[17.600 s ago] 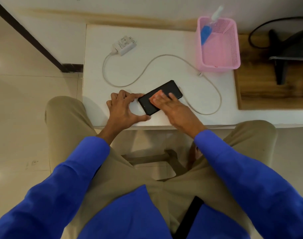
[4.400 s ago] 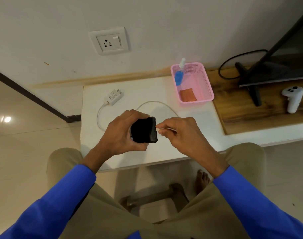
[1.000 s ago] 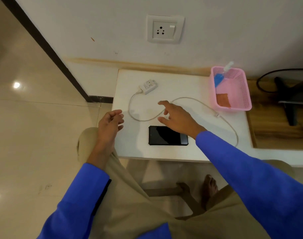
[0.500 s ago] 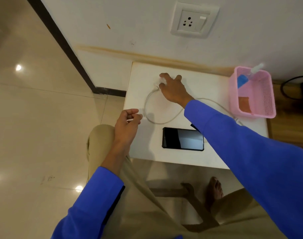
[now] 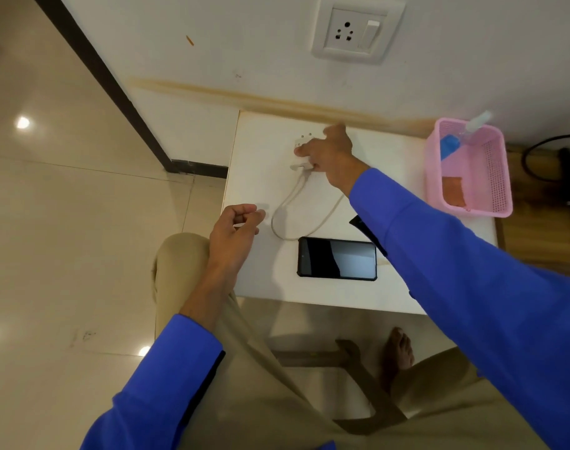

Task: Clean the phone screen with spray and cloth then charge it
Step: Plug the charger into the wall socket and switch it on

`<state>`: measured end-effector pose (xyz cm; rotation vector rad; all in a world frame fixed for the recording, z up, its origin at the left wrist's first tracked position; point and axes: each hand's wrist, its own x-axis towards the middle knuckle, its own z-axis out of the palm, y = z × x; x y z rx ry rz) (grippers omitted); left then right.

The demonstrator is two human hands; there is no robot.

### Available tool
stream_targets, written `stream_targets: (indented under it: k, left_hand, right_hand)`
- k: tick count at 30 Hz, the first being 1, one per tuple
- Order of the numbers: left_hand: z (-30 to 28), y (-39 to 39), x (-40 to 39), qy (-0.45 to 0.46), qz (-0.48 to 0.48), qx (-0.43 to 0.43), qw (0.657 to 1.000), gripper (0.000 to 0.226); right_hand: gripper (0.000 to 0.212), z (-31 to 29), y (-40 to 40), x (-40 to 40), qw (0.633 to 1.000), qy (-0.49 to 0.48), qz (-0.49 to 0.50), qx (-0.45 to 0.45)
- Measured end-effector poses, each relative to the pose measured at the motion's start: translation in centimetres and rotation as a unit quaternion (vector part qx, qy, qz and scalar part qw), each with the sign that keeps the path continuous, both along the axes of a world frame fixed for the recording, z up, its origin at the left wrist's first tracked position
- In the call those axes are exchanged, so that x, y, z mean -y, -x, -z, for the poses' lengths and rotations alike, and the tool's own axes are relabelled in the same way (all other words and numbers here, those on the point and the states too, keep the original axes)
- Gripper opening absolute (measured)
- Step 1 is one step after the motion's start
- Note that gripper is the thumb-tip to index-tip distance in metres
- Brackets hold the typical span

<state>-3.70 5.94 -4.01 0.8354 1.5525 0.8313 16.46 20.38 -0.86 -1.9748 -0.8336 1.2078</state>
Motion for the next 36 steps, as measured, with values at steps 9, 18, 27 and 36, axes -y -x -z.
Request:
stream_targets:
  k: [9, 18, 27, 36]
  left_hand:
    - [0.2, -0.3, 0.2, 0.001, 0.002, -0.010, 1.000, 0.011]
    - [0.7, -0.8, 0.5, -0.001, 0.030, -0.056, 0.998, 0.019]
    - [0.8, -1.2, 0.9, -0.006, 0.070, -0.103, 0.992, 0.016]
    - [1.5, -1.3, 0.7, -0.003, 0.084, -0.111, 0.990, 0.019]
  right_hand:
    - [0.027, -2.0, -1.6, 2.3, 0.952, 0.005, 0.113, -0.284]
    - [0.029, -5.5, -3.2, 3.8, 0.922, -0.072, 0.126, -0.358]
    - [0.032, -7.2, -3.6, 2.3, 0.948, -0.079, 0.062, -0.302]
    - [0.025, -8.0, -3.4, -0.1, 0.980, -0.106, 0.041, -0.161]
